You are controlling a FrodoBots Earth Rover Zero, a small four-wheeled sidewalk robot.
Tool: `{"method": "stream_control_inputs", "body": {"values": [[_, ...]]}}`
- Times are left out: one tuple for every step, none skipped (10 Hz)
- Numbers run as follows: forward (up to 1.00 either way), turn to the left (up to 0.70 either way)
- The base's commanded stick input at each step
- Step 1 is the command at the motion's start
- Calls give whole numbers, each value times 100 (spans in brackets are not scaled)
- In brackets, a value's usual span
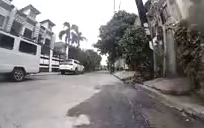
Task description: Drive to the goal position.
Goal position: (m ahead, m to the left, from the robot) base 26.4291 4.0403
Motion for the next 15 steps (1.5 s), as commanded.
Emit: {"method": "stream_control_inputs", "body": {"values": [[70, 0], [70, 0], [70, 0], [70, -2], [70, -35], [70, -35], [70, -7], [70, 0], [70, 0], [70, 0], [70, 0], [70, 0], [70, 0], [70, 0], [70, 0]]}}
